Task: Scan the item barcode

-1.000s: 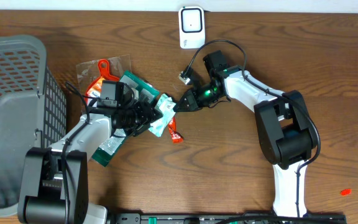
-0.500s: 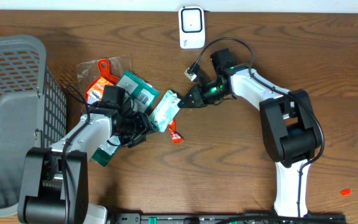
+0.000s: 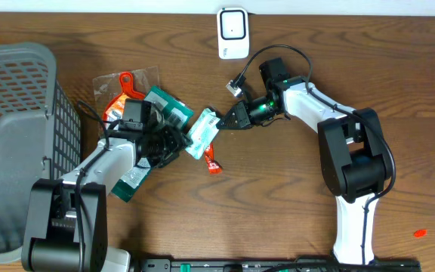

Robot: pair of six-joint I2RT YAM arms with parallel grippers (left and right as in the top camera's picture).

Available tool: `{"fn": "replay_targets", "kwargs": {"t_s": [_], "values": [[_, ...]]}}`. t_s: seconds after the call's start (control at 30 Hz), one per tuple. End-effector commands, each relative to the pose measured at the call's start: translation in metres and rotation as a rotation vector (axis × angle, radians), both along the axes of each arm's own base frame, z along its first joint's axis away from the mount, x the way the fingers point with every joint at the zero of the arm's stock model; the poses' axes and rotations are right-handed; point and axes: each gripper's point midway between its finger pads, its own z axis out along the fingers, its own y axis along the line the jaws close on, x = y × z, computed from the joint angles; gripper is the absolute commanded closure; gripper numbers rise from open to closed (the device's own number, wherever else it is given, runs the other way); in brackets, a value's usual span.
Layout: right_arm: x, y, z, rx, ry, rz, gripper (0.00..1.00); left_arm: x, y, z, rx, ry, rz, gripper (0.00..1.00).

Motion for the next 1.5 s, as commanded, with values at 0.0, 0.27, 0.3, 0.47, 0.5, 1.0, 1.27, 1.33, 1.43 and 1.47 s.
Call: {"fn": "replay_targets", "kwargs": {"t_s": [0.0,0.27,0.3,0.47,0.5,1.0,1.27,1.33,1.43,1.47], "values": [[-0.003,0.001,0.004,0.045,0.033,0.005,0.99,0.004,0.0,-0.003,-0.024,0.047,0.075,0.4],[-0.005,0.005,0.016,0.115,0.058,0.015,0.99,0.003,0.0,-0.004,-0.037,0.061,0.102,0.37],[-0.004,0.005,0.016,0.114,0.063,0.011,0.99,0.002,0.0,-0.006,-0.04,0.068,0.11,0.37],[-0.001,0.006,0.017,0.115,0.069,-0.001,0.99,-0.009,0.001,-0.019,-0.053,0.1,0.144,0.36],[0.0,0.006,0.017,0.116,0.068,-0.002,0.99,-0.011,0.002,-0.022,-0.057,0.106,0.153,0.36],[0.003,0.007,0.021,0.121,0.068,-0.005,0.99,0.004,-0.008,-0.01,-0.211,0.04,0.246,0.25],[0.005,0.008,0.022,0.122,0.07,-0.013,0.99,0.006,-0.014,-0.008,-0.254,0.097,0.312,0.25],[0.006,0.008,0.023,0.124,0.068,-0.015,0.99,0.006,-0.018,-0.006,-0.269,0.108,0.321,0.25],[0.008,0.008,0.023,0.126,0.066,-0.019,0.99,0.006,-0.027,-0.003,-0.291,0.117,0.324,0.25],[0.008,0.008,0.023,0.126,0.065,-0.019,0.99,0.006,-0.03,-0.001,-0.299,0.117,0.322,0.25]]}}
